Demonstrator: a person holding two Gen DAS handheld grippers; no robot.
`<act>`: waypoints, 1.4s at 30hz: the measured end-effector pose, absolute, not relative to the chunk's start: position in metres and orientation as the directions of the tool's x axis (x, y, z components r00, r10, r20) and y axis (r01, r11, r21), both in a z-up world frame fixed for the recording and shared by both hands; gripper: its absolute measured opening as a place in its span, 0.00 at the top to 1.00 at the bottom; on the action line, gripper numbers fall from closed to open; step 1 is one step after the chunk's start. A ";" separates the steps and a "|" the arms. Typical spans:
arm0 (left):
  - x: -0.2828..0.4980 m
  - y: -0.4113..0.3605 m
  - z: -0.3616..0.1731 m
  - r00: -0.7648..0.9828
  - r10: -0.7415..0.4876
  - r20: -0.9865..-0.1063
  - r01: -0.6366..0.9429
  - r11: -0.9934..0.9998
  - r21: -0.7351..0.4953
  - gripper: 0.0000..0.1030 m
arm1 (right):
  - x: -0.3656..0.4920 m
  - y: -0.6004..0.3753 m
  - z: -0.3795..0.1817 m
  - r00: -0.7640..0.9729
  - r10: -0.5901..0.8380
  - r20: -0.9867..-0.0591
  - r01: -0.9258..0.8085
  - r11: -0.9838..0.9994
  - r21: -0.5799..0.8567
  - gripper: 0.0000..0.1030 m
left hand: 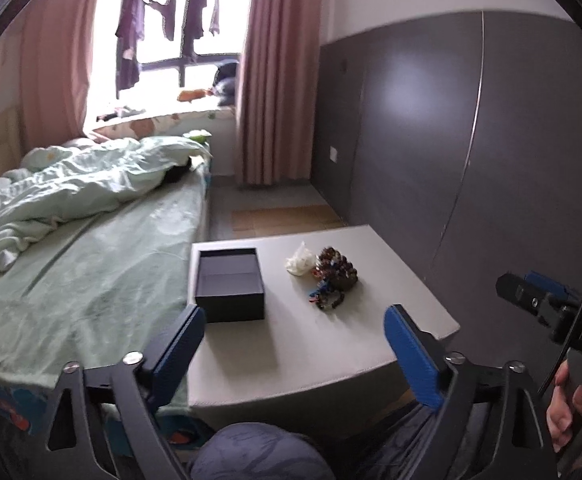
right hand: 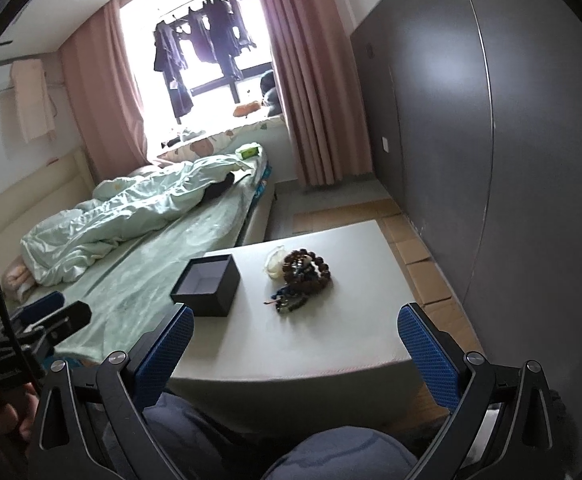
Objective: Organize jewelry
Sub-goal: 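Move the left tool down toward the brown wooden-bead bracelet, then close the left tool on the brown bead bracelet and lift it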
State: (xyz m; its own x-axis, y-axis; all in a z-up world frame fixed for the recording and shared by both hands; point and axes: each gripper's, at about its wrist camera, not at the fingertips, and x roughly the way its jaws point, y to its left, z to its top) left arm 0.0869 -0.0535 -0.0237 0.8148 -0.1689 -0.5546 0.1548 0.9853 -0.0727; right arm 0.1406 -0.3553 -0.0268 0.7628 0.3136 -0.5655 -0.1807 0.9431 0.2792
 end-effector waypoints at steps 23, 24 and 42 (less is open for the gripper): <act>0.261 -0.092 -0.096 0.607 -0.364 -0.706 0.277 0.930 -0.242 0.43 | 0.270 -0.387 -0.116 0.590 0.429 -0.684 -0.104 0.880 0.463 0.28; 0.267 -0.093 -0.099 0.597 -0.372 -0.711 0.277 0.927 -0.252 0.43 | 0.274 -0.386 -0.118 0.585 0.434 -0.685 -0.103 0.878 0.468 0.28; 0.367 -0.112 -0.163 0.417 -0.492 -0.764 0.245 0.871 -0.427 0.55 | 0.372 -0.381 -0.152 0.494 0.452 -0.743 -0.080 0.874 0.479 0.37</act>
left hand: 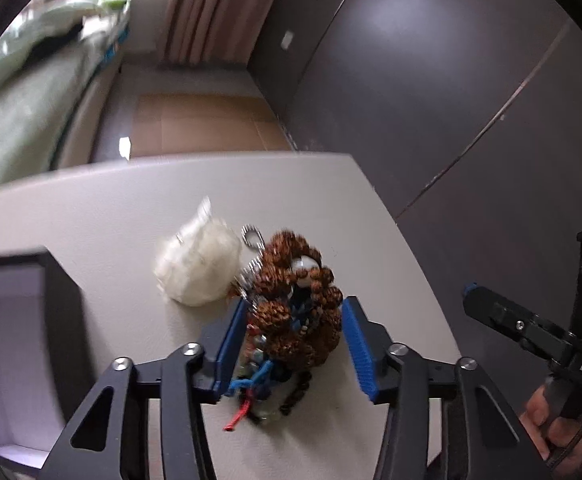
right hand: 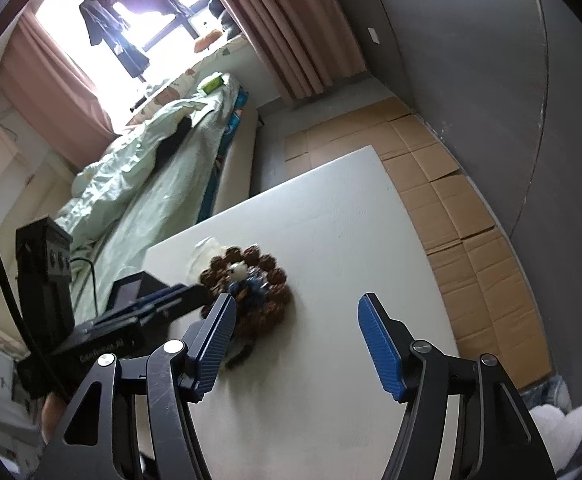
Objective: Organize jewelry
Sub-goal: 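Close the left tool on the brown bead bracelet and lift it, then carry the brown bracelet over the black box with the left tool while the right tool reaches the blue beads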
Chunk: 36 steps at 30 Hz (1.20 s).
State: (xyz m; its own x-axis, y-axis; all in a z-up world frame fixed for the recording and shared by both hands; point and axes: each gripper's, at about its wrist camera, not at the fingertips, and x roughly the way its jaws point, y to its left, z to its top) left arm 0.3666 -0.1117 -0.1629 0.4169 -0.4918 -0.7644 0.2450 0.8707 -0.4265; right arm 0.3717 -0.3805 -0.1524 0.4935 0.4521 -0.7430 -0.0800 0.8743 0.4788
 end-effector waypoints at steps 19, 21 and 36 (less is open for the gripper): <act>0.367 -0.107 -0.141 0.486 -0.526 -0.698 0.239 0.848 -0.473 0.80 | 0.384 -0.372 -0.172 0.426 0.514 -0.745 -0.071 0.840 0.539 0.37; 0.364 -0.107 -0.133 0.498 -0.542 -0.676 0.259 0.838 -0.481 0.80 | 0.382 -0.374 -0.172 0.433 0.515 -0.740 -0.062 0.836 0.546 0.37; 0.339 -0.056 -0.082 0.636 -0.545 -0.546 0.258 0.818 -0.515 0.80 | 0.383 -0.358 -0.172 0.411 0.573 -0.709 -0.085 0.799 0.596 0.42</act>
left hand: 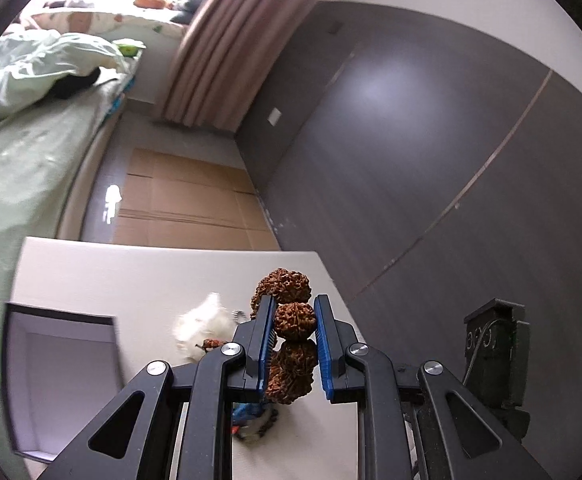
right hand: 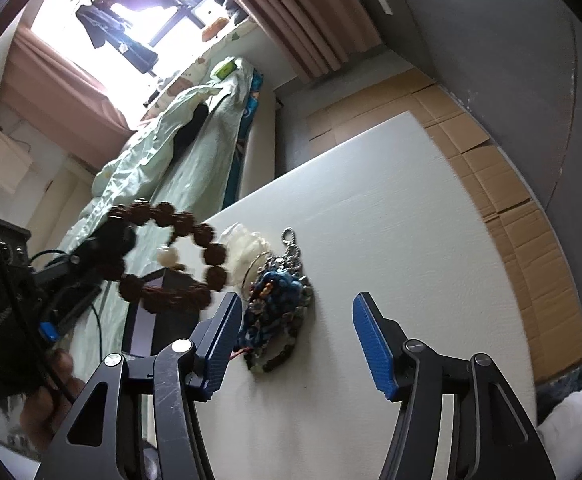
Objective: Organize jewelry
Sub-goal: 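Carry the brown bracelet over the black box with the left tool while the right tool reaches the blue beads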
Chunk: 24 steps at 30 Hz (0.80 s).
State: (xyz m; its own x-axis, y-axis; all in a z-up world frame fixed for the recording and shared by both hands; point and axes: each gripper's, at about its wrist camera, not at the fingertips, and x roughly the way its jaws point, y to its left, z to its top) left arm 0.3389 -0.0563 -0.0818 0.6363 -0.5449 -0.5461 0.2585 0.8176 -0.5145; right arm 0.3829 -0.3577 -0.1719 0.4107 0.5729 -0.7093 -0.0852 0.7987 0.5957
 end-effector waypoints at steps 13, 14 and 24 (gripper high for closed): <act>0.325 0.007 -0.084 0.683 -0.477 -0.553 0.161 0.837 -0.523 0.80 | 0.408 -0.316 -0.193 0.290 0.629 -0.721 -0.076 0.766 0.638 0.45; 0.323 0.011 -0.084 0.683 -0.475 -0.554 0.159 0.838 -0.522 0.80 | 0.409 -0.314 -0.195 0.284 0.626 -0.727 -0.068 0.769 0.636 0.46; 0.318 0.035 -0.095 0.672 -0.457 -0.583 0.130 0.848 -0.514 0.80 | 0.425 -0.294 -0.215 0.232 0.576 -0.784 -0.005 0.806 0.591 0.56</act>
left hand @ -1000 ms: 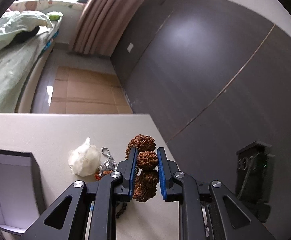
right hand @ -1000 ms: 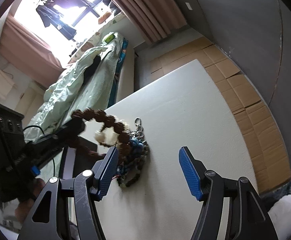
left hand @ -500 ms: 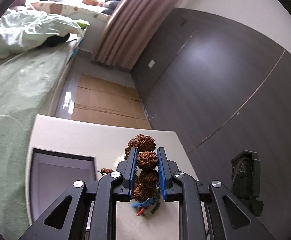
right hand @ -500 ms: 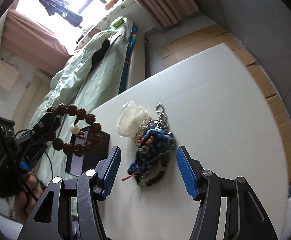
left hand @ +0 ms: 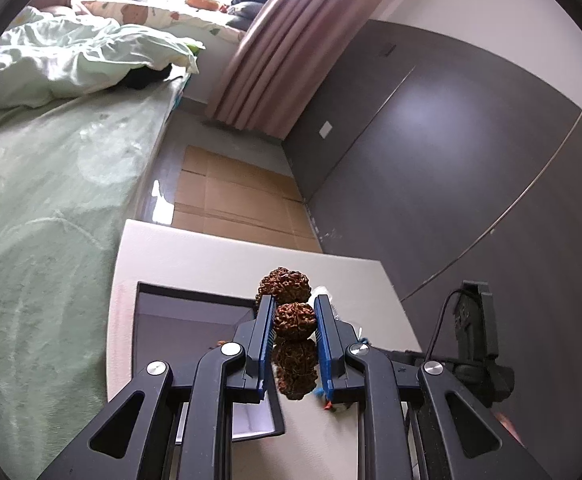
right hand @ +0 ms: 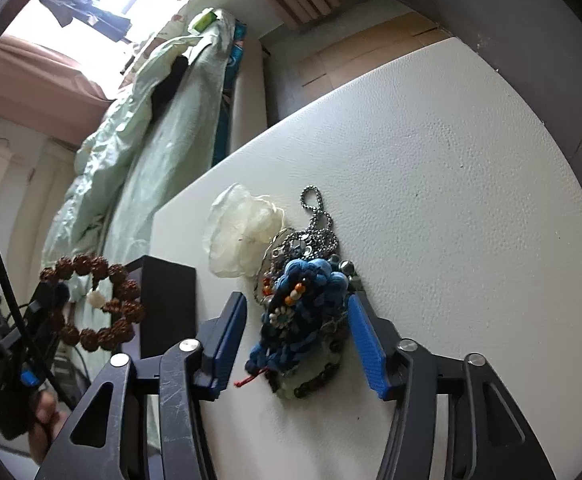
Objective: Organize jewelry
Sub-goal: 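Carry the brown bracelet over the black box with the left tool while the right tool reaches the blue beads, then release the brown bracelet into the box with the left tool while the right tool drops blue beads in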
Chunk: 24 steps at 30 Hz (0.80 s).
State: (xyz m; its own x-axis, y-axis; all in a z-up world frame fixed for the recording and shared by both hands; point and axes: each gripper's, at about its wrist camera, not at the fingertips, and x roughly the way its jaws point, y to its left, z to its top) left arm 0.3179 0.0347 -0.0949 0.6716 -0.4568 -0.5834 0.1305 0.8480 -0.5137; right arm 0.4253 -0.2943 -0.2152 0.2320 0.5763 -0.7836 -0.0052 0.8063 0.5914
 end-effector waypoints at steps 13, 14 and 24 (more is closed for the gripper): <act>0.309 0.062 -0.093 0.707 -0.425 -0.565 0.086 0.845 -0.529 0.80 | 0.409 -0.307 -0.171 0.369 0.615 -0.697 -0.036 0.759 0.650 0.98; 0.308 0.062 -0.094 0.705 -0.424 -0.568 0.082 0.844 -0.530 0.80 | 0.408 -0.305 -0.168 0.377 0.613 -0.695 -0.044 0.761 0.647 0.98; 0.315 0.071 -0.101 0.688 -0.417 -0.595 0.023 0.831 -0.556 0.39 | 0.426 -0.273 -0.197 0.249 0.486 -0.838 -0.020 0.867 0.497 0.68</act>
State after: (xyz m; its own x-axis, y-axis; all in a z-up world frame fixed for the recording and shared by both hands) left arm 0.3153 0.0708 -0.1014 0.6875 -0.4169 -0.5945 0.0228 0.8307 -0.5562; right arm 0.4258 -0.2726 -0.1974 0.2486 0.4861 -0.8378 -0.0197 0.8673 0.4974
